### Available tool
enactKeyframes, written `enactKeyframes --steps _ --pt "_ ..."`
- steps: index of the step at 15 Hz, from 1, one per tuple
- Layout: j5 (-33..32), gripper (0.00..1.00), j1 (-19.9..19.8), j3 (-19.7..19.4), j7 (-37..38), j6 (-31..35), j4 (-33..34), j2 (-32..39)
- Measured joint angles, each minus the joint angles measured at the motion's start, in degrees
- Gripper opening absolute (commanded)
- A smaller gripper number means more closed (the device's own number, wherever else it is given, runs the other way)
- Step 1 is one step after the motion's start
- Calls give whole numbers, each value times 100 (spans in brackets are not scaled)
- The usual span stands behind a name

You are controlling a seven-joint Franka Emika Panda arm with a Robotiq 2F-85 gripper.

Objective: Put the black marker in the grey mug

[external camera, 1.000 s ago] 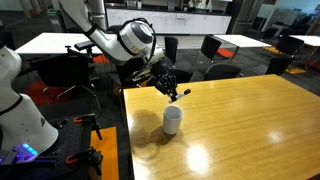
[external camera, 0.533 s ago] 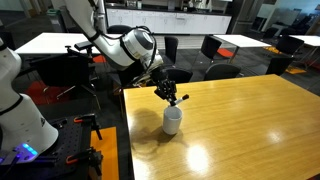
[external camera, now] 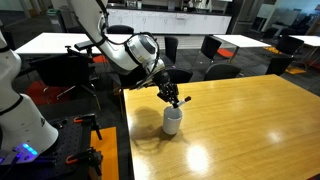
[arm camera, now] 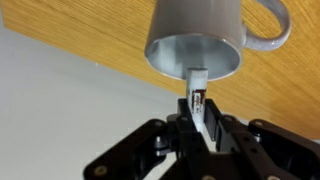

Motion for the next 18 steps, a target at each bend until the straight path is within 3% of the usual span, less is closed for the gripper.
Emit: enactKeyframes --steps 6,8,13,18 --pt "-5 90 36 58 8 0 32 50" --pt "-5 100 37 71 11 0 30 26" --pt "38 100 7 78 -52 177 -49 -228" --pt "315 100 -233 31 -873 1166 -274 -780"
